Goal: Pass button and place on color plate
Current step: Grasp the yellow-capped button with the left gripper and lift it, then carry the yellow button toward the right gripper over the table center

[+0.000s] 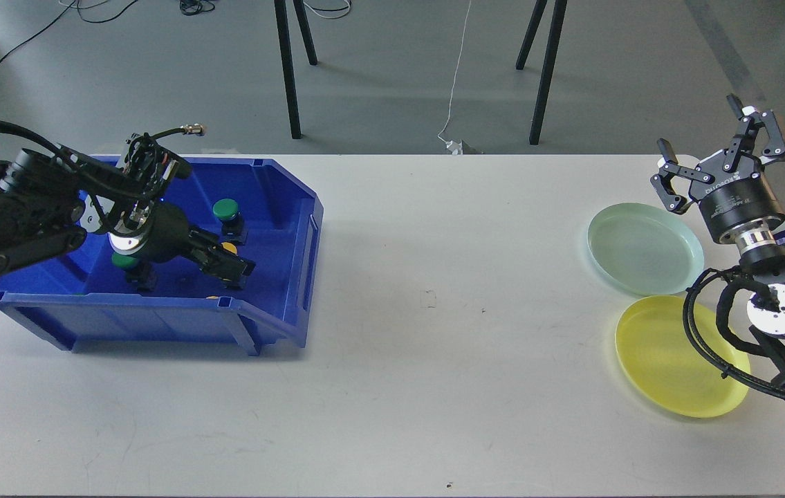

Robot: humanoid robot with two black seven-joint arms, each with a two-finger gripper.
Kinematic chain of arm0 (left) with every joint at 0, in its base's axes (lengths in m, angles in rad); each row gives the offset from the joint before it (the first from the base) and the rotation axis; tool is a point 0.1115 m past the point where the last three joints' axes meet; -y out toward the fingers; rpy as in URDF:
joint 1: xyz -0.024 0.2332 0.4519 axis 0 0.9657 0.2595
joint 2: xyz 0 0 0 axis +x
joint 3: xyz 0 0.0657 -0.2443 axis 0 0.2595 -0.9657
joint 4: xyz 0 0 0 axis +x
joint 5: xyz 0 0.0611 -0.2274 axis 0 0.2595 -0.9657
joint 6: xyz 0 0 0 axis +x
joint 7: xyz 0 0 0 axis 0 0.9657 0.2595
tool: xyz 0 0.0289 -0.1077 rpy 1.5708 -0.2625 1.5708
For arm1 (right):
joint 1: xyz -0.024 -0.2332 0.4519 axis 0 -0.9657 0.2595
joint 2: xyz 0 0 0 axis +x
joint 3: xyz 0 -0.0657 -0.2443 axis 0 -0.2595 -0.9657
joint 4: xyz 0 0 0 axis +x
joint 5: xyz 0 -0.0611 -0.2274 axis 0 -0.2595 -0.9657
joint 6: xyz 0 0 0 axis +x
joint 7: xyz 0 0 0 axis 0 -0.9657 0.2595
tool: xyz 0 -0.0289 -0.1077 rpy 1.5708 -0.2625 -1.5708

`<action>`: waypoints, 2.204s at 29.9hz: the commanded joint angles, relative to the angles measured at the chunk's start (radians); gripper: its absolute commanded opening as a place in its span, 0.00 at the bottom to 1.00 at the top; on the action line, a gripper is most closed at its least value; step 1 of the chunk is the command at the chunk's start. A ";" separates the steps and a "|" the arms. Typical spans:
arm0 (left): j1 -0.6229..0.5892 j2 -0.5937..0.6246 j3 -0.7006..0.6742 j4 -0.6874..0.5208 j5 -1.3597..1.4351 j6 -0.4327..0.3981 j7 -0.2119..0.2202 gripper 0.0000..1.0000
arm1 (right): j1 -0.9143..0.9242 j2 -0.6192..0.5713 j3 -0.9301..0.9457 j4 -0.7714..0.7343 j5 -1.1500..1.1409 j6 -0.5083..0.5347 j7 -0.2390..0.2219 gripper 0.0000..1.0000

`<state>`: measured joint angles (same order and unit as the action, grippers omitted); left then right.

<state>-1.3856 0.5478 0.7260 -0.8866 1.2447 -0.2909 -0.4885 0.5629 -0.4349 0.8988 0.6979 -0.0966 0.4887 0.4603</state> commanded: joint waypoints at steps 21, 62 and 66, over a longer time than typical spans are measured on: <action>-0.124 0.524 -0.641 -0.389 -0.132 -0.184 0.000 0.03 | -0.021 -0.021 0.055 -0.009 0.078 0.000 0.008 0.99; 0.329 -0.262 -0.797 -0.302 -0.524 0.227 0.000 0.06 | -0.150 -0.007 -0.166 0.690 -0.408 -0.144 0.028 0.92; 0.329 -0.262 -0.798 -0.302 -0.524 0.228 0.000 0.06 | -0.185 -0.002 -0.130 0.716 -0.408 -0.145 0.028 0.73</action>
<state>-1.0570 0.2853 -0.0708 -1.1889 0.7209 -0.0639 -0.4887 0.4010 -0.4398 0.7434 1.3946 -0.5047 0.3445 0.4883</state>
